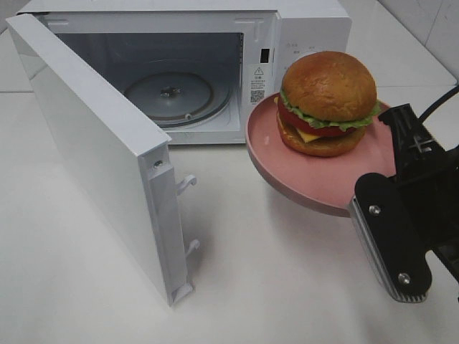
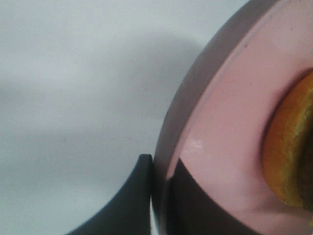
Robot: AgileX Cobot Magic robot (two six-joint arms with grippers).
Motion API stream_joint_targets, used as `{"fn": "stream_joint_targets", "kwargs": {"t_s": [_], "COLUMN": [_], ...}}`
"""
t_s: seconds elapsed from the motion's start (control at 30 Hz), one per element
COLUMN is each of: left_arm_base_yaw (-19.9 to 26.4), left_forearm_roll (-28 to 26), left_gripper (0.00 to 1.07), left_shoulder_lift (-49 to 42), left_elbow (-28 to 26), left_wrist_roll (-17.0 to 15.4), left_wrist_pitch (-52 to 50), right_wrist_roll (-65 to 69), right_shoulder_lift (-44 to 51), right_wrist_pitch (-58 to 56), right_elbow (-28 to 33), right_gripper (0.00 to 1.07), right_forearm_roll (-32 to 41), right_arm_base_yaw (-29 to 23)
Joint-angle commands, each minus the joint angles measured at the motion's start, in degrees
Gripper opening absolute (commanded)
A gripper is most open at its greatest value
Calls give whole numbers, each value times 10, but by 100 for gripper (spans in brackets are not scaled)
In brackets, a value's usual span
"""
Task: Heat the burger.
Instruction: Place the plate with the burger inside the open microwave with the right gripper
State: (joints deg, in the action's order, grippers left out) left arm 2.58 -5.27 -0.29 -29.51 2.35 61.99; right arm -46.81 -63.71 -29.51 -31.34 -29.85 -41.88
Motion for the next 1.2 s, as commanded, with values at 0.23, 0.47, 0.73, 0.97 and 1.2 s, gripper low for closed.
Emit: {"fn": "stream_joint_targets", "kwargs": {"t_s": [0.23,0.47,0.73,0.97,1.2], "left_arm_base_yaw": [-1,-1,-1,-1,-1], "left_forearm_roll": [-1,-1,-1,-1,-1], "left_gripper": [98,98,98,98,98], "left_shoulder_lift": [-10,-10,-10,-10,-9], "left_elbow": [-1,-1,-1,-1,-1], "left_wrist_roll": [-1,-1,-1,-1,-1], "left_wrist_pitch": [-7,-7,-7,-7,-7], "right_wrist_roll": [-213,-455,-518,-515,-516], "right_shoulder_lift": [3,3,3,-3,-38], "right_wrist_pitch": [49,67,70,69,72], "right_elbow": [-3,-4,-17,-34,-48], "right_gripper": [0,0,0,0,0], "right_forearm_roll": [113,282,313,309,308], "right_arm_base_yaw": [64,126,150,139,99]}}
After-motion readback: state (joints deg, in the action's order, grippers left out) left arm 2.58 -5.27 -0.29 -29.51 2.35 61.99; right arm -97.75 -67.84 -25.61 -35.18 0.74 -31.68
